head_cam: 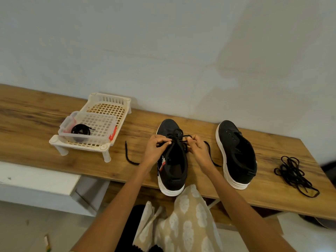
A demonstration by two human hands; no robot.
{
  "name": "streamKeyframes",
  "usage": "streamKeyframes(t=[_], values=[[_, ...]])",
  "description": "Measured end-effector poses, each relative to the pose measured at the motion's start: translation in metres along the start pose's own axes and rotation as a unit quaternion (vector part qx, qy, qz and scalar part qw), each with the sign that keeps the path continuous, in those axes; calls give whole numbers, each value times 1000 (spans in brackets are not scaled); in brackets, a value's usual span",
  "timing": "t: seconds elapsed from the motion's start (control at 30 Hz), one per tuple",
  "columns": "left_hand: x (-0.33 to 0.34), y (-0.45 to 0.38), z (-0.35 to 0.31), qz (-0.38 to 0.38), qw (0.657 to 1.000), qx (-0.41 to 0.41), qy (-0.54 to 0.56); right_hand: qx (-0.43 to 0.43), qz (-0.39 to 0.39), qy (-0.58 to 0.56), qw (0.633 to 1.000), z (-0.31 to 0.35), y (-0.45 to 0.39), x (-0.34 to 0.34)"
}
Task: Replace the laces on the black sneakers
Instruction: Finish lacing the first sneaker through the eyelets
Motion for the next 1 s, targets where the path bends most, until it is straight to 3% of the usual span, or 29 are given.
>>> streamKeyframes(t=[0.1,0.2,0.33,0.47,0.6,0.7,0.8,0.9,1.0], values=[[2,-3,-2,4,999,3,-36,-12,9,-28,999,3,3,0],[0,-8,-1,18,998,-47,-35,-28,18,-19,999,6,2,0],[2,-3,6,64,989,-122,55,-46,34,32,998,9,1,0],[3,7,8,45,965,-210,153,-59,45,65,995,5,-1,0],[-6,10,6,63,941,-192,271,-60,37,72,995,2,-3,-1],[-9,7,9,72,968,-134,201,-57,39,85,994,1,-4,-1],[-6,3,7,18,990,-73,116,-60,37,86,994,1,-4,-1],[-6,2,13,-7,989,-96,113,-61,44,72,995,4,-1,-1],[-5,8,13,46,960,-172,216,-44,51,59,996,6,1,-2]])
Point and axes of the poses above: each hand's wrist, its own y-axis away from the middle knuckle, its own x-axis out of the palm, z = x × y, the point moved 2 cm from there along -y, towards the middle knuckle, and after that the axes turned 9 degrees about -z, right-handed, at the moved point
